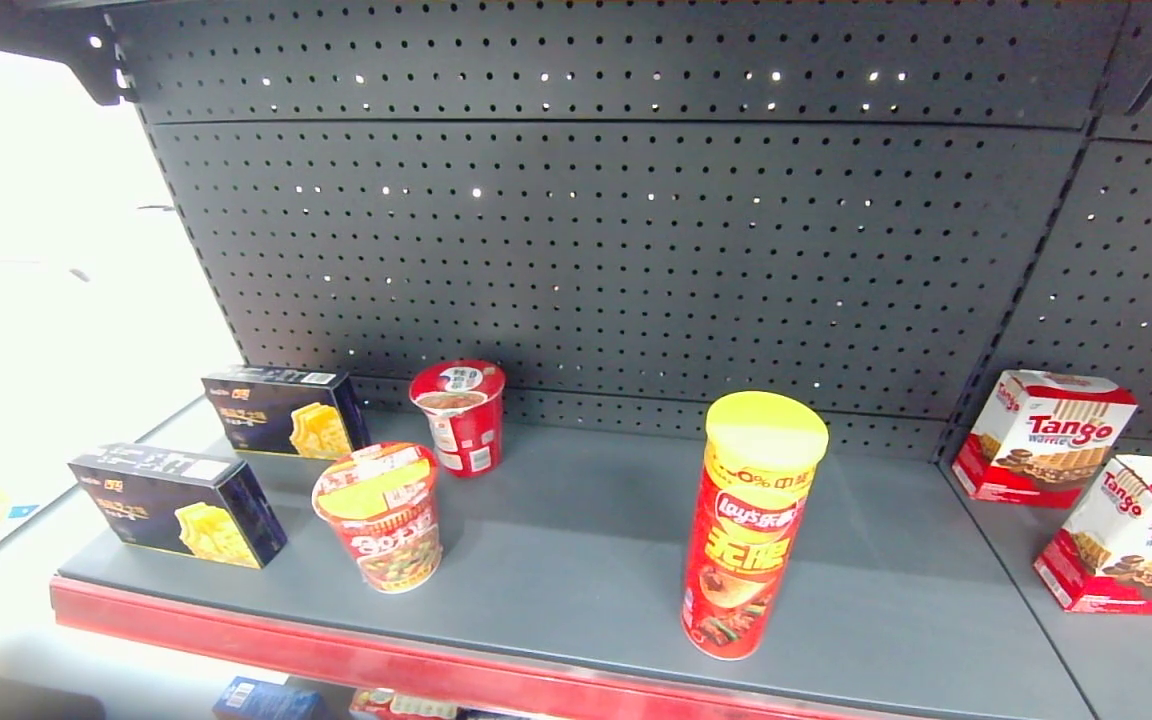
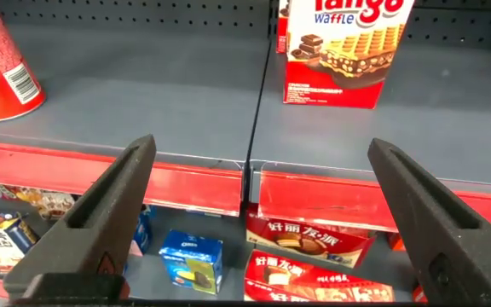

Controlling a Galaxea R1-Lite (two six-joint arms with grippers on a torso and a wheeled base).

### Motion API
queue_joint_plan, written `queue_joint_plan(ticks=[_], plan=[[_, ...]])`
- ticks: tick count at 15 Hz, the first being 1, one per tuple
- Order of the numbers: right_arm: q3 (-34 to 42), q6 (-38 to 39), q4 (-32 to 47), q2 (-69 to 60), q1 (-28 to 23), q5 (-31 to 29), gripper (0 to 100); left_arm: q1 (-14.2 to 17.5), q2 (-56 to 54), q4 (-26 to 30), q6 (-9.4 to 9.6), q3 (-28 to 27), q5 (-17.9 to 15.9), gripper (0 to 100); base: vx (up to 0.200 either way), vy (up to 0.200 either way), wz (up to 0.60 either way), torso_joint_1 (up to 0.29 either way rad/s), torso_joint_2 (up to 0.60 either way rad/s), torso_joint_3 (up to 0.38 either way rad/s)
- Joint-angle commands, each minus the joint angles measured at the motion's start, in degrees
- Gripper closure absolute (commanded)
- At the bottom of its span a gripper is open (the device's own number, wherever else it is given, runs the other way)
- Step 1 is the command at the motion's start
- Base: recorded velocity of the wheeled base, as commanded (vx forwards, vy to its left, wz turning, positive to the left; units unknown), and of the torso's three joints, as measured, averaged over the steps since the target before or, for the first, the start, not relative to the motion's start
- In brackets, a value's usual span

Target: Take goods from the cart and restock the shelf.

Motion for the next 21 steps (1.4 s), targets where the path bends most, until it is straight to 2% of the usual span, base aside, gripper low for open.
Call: queue_joint_plan(ticks=[1, 4, 5, 6, 10, 13, 15, 16, 18, 21], plan=[[0.0, 0.0, 0.0, 0.1, 0.1, 0.0, 0, -1.6, 14.6, -6.5, -0.09, -2.4, -0.9, 100, 0.000, 0.000, 0.00, 0.000, 0.00, 0.000], [0.0, 0.0, 0.0, 0.1, 0.1, 0.0, 0, -1.4, 27.8, -20.1, -0.53, -4.2, -3.4, 100, 0.000, 0.000, 0.00, 0.000, 0.00, 0.000], [0.0, 0.0, 0.0, 0.1, 0.1, 0.0, 0, -1.4, 29.5, -21.9, -1.14, -4.5, -3.5, 100, 0.000, 0.000, 0.00, 0.000, 0.00, 0.000], [0.0, 0.0, 0.0, 0.1, 0.1, 0.0, 0, -1.4, 32.3, -24.8, -2.64, -5.0, -3.7, 100, 0.000, 0.000, 0.00, 0.000, 0.00, 0.000], [0.0, 0.0, 0.0, 0.1, 0.1, 0.0, 0, -1.6, 34.2, -25.1, -3.08, -5.2, -7.7, 100, 0.000, 0.000, 0.00, 0.000, 0.00, 0.000], [0.0, 0.0, 0.0, 0.1, 0.1, 0.0, 0, -4.0, 39.0, -25.6, -3.08, -6.0, -7.8, 100, 0.000, 0.000, 0.00, 0.000, 0.00, 0.000], [0.0, 0.1, 0.0, 0.1, 0.1, 0.0, 0, -5.5, 43.9, -30.0, -3.17, -7.0, -7.8, 100, 0.000, 0.000, 0.00, 0.000, 0.00, 0.000], [-0.1, 0.0, 0.0, 0.1, 0.1, 0.0, 0, -5.5, 46.7, -32.9, -3.43, -8.4, -7.8, 100, 0.000, 0.000, 0.00, 0.000, 0.00, 0.000], [-0.1, 0.0, 0.0, 0.1, 0.1, 0.0, 0, -5.5, 50.7, -34.7, -3.43, -11.8, -7.8, 100, 0.000, 0.000, 0.00, 0.000, 0.00, 0.000], [-0.1, 0.0, 0.1, 0.1, 0.1, 0.1, 0, -6.0, 54.3, -34.8, -3.34, -13.3, -7.9, 100, 0.000, 0.000, 0.00, 0.000, 0.00, 0.000]])
